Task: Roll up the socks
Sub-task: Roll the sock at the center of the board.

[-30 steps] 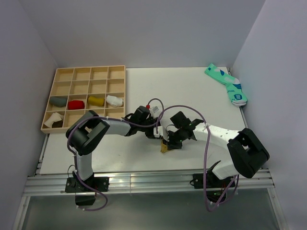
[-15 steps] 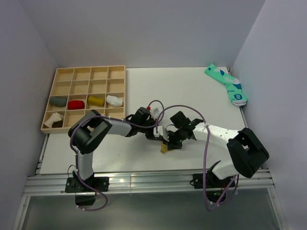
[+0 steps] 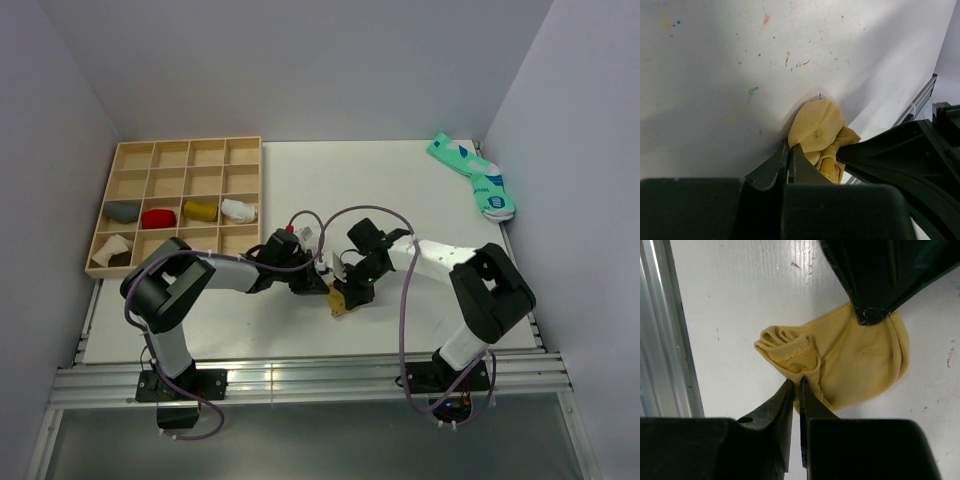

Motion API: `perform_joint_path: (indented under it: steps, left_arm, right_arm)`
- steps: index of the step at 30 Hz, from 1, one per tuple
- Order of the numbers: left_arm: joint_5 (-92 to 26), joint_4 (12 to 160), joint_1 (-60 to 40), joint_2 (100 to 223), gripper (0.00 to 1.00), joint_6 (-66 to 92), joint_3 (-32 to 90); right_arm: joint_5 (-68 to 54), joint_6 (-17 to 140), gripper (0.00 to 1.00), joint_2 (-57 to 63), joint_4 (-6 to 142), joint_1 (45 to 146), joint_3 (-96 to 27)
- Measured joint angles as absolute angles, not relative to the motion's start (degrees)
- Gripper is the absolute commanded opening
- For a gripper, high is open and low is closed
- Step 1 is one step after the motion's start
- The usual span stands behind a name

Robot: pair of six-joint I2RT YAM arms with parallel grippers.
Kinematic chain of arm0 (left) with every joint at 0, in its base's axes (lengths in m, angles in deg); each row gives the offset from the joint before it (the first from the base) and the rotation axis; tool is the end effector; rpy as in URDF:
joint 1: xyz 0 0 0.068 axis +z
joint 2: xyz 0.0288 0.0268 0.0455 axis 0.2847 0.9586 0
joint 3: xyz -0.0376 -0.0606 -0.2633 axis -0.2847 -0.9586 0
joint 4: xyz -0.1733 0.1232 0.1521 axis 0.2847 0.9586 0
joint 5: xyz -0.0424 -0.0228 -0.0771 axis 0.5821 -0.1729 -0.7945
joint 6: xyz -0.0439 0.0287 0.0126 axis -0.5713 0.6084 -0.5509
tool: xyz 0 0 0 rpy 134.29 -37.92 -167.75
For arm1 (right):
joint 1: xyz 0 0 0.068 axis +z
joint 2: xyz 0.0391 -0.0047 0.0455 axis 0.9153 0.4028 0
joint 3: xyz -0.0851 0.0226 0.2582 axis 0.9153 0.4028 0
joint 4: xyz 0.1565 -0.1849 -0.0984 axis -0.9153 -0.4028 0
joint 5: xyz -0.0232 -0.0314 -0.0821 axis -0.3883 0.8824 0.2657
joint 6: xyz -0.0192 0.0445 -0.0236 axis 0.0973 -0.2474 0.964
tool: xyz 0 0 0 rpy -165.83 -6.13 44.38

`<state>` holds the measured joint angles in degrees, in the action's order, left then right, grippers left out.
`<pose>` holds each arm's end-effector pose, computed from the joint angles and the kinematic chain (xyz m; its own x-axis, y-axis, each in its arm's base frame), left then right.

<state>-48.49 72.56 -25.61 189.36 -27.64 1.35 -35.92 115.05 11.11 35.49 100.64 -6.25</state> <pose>0.2403 -0.2368 0.1186 -0.9683 -0.1026 -0.2277 0.1054 0.6588 -0.7449 0.2075 0.1677 0.1607 -0.1249 -0.7922 -0.5974 -0.9788 0.0000 0.2047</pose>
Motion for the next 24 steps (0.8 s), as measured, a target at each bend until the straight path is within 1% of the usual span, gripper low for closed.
perform_joint_path:
  steps: [6, 12, 18, 19, 21, 22, 24]
  left_arm:
    - [-46.8, 71.8, -25.4, 188.0, 0.00, -27.7, -0.2]
    - [-44.4, 69.1, -25.2, 184.4, 0.01, -29.0, -5.2]
    - [-42.7, 66.1, -25.7, 183.0, 0.09, -29.8, -7.9]
    - [-42.0, 66.0, -26.1, 183.0, 0.13, -29.7, -7.9]
    - [-41.1, 65.8, -26.6, 183.0, 0.17, -29.3, -7.9]
    - [-40.5, 65.8, -26.9, 182.9, 0.22, -28.9, -7.8]
    - [-39.3, 65.9, -27.9, 182.9, 0.26, -27.7, -7.1]
  right_arm:
    - [-37.9, 114.3, 0.11, 19.1, 29.2, 99.6, -14.0]
    - [-39.1, 112.3, 0.11, 26.6, 22.9, 99.3, -22.3]
    - [-39.0, 109.8, 0.12, 31.0, 18.5, 99.3, -27.4]
    - [-38.9, 109.4, 0.12, 31.6, 17.8, 99.3, -28.1]
    - [-38.6, 108.7, 0.12, 32.6, 16.5, 99.3, -29.4]
    - [-38.3, 108.1, 0.12, 32.9, 16.0, 99.3, -29.9]
    - [-37.6, 107.0, 0.12, 33.2, 15.5, 99.3, -30.3]
